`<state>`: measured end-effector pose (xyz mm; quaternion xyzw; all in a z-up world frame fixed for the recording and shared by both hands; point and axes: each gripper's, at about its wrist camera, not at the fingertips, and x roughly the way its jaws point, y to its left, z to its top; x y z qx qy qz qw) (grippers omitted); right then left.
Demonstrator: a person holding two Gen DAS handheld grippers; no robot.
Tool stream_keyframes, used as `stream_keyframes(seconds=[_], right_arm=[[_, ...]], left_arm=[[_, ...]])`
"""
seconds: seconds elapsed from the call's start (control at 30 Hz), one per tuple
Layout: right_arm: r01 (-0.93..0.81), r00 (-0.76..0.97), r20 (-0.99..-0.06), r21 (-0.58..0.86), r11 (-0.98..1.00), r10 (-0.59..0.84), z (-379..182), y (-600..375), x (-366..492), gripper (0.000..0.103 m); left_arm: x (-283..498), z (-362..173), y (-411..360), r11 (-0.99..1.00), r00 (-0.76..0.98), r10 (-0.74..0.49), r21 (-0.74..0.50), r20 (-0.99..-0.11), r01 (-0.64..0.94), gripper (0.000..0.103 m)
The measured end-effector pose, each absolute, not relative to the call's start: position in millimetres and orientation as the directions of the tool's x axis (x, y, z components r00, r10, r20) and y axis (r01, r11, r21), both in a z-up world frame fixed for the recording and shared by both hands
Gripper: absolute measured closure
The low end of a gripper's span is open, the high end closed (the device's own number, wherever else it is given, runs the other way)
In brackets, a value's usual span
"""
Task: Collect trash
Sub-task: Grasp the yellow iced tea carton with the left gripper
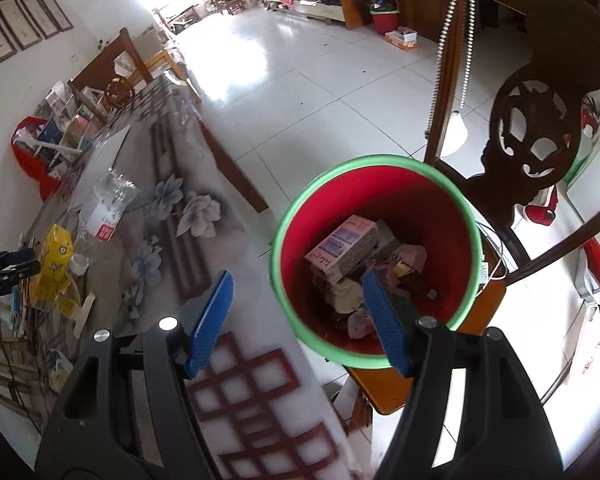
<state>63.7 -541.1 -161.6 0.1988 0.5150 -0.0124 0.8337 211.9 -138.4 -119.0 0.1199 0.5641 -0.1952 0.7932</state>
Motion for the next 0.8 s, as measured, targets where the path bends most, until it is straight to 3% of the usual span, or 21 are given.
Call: stream_keyframes(seconds=[0.13, 0.2, 0.23, 0.5, 0.8], right_arm=[[0.206, 0.468, -0.864, 0.310, 0.928, 0.185, -157, -525, 63, 0.037], [0.201, 0.469, -0.864, 0.307, 0.930, 0.183, -155, -519, 62, 0.037], [0.199, 0.467, -0.865, 0.305, 0.931, 0.184, -154, -514, 62, 0.037], [0.139, 0.449, -0.865, 0.314, 0.939, 0.223, -151, -464, 76, 0.037], [0.089, 0.443, -0.838, 0.394, 0.915, 0.318, -148, -378, 140, 0.033]], left_arm=[[212, -136, -143, 0.872, 0.238, -0.181, -0.044, -0.954, 0.488, 0.029], [210, -140, -143, 0.875, 0.248, -0.169, -0.030, -0.954, 0.483, 0.041], [209, -142, -140, 0.879, 0.250, -0.175, -0.037, -0.952, 0.475, 0.041], [176, -128, -97, 0.942, 0.362, -0.234, -0.118, -0.902, 0.313, 0.042], [100, -129, -24, 0.985, 0.449, -0.169, -0.159, -0.878, 0.060, 0.041]])
